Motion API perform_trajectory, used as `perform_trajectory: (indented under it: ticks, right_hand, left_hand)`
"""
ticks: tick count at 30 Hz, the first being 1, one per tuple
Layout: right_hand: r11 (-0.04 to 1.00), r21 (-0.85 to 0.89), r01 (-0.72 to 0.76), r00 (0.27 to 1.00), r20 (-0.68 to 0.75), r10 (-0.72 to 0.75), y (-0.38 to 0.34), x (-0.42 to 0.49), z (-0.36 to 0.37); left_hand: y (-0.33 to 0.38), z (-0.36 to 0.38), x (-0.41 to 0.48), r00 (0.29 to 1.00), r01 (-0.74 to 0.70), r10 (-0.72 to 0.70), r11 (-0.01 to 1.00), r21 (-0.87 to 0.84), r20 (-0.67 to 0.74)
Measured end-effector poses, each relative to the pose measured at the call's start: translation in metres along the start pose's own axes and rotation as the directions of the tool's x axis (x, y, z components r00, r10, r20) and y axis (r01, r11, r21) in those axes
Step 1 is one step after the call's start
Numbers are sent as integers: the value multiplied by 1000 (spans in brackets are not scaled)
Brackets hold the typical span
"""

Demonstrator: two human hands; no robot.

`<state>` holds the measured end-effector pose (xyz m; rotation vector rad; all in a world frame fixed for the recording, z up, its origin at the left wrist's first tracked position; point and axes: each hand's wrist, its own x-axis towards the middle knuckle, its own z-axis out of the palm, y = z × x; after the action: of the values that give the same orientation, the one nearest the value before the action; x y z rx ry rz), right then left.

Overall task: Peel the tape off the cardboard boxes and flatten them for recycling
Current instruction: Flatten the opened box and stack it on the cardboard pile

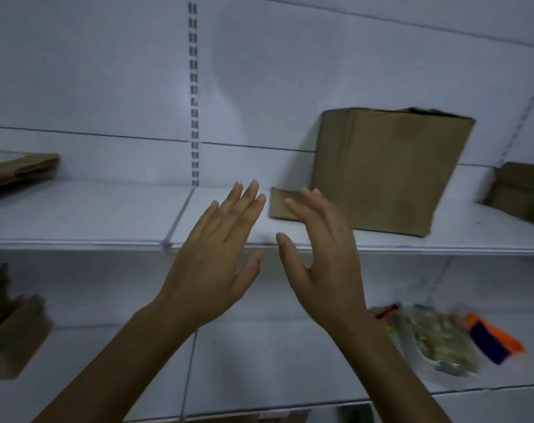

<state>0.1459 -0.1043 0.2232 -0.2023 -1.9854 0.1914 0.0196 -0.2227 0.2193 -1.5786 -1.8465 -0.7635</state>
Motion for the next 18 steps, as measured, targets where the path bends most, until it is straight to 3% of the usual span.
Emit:
perform_trajectory:
  ticks: [3,5,8,11,15,18]
  right_hand:
    - [986,-161,30,994,-96,-46,65,41,-45]
    - [959,-282,-25,989,-148,-18,111,87,-75]
    - [899,-432,-72,995,35,96,173,146,-98]
    - [848,-530,25,984,162,72,207,160,-93]
    - [895,-442,60,995,-50,-91,206,140,-95]
    - [904,-401,152,936,-235,-261,190,106,-96]
  left_hand:
    - [36,36,39,999,-44,43,998,-45,-32]
    - [56,57,60,998,-54,52,997,-50,-40]
    - [78,82,80,998,-42,39,997,-60,-46]
    - [88,96,89,997,-14,9,997,-70,-71]
    - [89,98,99,987,102,-112,990,-93,-112]
    - [101,85,121,974,84,-90,996,-35,-206]
